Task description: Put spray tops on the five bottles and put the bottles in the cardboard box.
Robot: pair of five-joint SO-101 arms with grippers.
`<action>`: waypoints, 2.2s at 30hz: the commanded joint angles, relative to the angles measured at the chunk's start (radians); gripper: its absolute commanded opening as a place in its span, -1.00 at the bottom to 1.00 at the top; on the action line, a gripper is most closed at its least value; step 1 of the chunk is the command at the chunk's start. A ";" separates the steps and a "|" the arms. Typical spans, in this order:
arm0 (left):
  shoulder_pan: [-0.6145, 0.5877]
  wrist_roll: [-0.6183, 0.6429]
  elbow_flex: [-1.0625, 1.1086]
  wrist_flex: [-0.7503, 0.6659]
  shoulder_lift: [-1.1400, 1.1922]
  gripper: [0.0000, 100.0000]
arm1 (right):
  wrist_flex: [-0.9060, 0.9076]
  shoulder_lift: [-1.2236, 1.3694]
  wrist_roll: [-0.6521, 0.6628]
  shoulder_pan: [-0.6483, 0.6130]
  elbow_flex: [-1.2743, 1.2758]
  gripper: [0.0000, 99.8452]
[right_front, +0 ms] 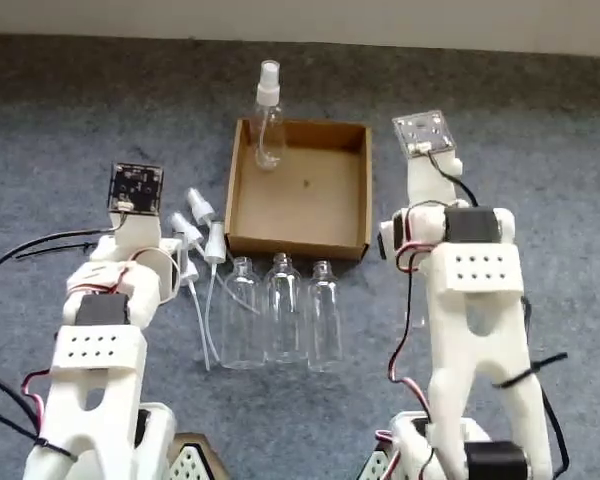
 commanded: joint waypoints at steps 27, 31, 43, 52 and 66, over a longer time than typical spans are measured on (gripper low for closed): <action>-0.018 0.147 -0.934 0.595 0.974 -0.68 | -0.226 -1.015 -0.175 -0.162 0.651 -0.90; 0.005 0.161 -0.934 0.562 1.004 -0.68 | -0.226 -1.015 -0.175 -0.162 0.650 -0.90; 0.042 0.176 -0.837 0.443 1.072 -0.68 | -0.226 -1.018 -0.180 -0.162 0.651 -0.90; 0.025 0.180 -0.831 0.445 1.092 -0.83 | -0.226 -1.020 -0.180 -0.162 0.651 -0.90; -0.174 0.104 -1.021 0.638 0.773 -0.95 | -0.226 -1.021 -0.183 -0.231 0.647 -0.90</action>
